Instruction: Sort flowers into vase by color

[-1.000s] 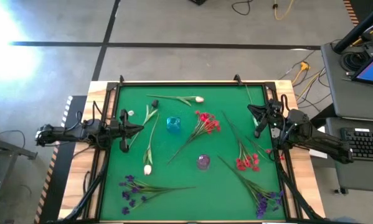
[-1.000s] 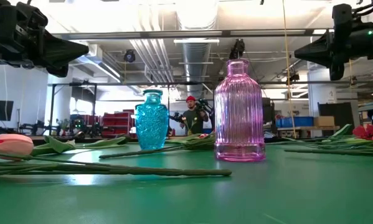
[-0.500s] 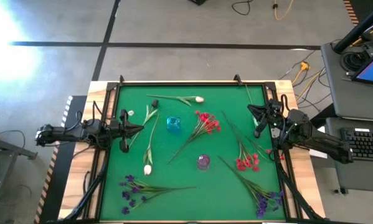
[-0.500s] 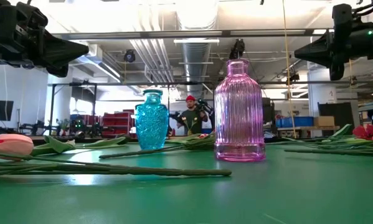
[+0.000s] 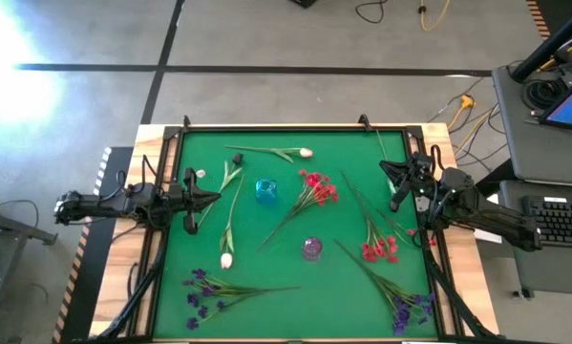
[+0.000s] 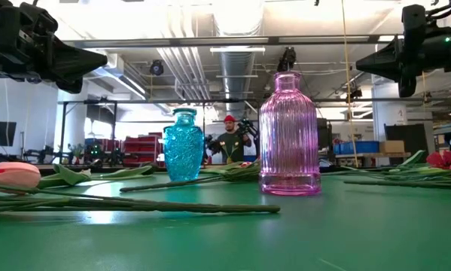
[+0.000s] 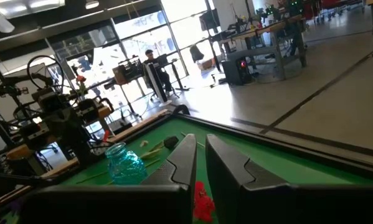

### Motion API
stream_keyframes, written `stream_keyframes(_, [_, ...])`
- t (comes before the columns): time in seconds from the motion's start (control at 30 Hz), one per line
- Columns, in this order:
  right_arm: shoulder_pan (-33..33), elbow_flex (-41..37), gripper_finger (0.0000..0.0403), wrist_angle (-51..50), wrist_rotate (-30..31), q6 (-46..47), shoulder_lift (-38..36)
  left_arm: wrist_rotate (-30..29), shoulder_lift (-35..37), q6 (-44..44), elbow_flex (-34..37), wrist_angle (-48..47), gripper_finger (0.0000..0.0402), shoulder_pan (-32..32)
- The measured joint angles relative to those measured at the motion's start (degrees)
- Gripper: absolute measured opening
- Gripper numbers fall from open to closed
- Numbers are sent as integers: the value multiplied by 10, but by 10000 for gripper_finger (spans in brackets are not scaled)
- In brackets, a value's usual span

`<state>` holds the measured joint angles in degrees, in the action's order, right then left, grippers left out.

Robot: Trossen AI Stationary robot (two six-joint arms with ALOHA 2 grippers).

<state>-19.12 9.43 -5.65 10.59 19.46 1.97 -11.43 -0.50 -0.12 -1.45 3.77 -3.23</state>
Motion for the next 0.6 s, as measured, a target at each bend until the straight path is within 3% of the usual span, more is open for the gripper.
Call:
stream_keyframes(0.23, [0,0,28,0,0,0,0,0,0,5,0,3,0,0])
stream_keyframes(0.4, [0,0,28,0,0,0,0,0,-6,-152,8,96,0,0])
stream_keyframes(0.6, [0,0,28,2,0,0,0,0,-6,-169,4,99,0,0])
